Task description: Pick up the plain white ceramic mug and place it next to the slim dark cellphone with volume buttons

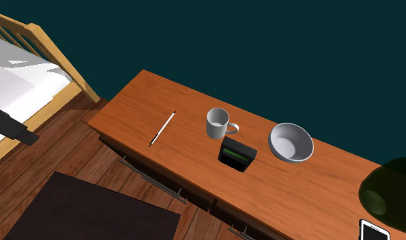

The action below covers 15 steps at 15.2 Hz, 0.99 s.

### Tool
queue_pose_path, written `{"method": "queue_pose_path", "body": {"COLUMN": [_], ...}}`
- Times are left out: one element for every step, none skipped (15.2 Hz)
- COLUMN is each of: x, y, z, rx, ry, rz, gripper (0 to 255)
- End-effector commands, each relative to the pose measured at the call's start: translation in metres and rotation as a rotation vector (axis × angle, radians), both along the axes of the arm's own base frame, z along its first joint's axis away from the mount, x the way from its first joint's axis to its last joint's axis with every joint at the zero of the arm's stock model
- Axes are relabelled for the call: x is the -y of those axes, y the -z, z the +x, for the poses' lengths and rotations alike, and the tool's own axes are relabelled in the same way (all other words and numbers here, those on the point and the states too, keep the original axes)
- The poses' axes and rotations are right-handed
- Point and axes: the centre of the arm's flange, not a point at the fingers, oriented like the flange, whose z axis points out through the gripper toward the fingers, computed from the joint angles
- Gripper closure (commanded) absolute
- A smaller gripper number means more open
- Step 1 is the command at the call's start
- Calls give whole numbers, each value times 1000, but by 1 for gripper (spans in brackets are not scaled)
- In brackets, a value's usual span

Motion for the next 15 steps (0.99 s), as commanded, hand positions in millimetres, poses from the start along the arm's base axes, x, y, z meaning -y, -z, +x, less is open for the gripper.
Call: {"method": "queue_pose_path", "body": {"x": [0,10,21,31,41,51,61,71,82,91,101,111,121,131,141], "y": [0,4,8,13,17,21,26,30,35,39,44,49,53,58,63], "z": [0,8,16,24,32,40,48,56,64,72,80,88,96,104,113], "rx": [0,-4,-7,-11,-14,-18,-21,-25,-29,-32,-36,-39,-43,-47,-50], "ry": [0,-5,-9,-14,-19,-23,-28,-33,-37,-42,-47,-51,-56,-61,-65], "rz": [0,2,3,5,6,8,10,11,13,15,16,18,19,21,23], "gripper": [0,0,0,0,0,0,0,0,0,0,0,0,0,0,0]}}
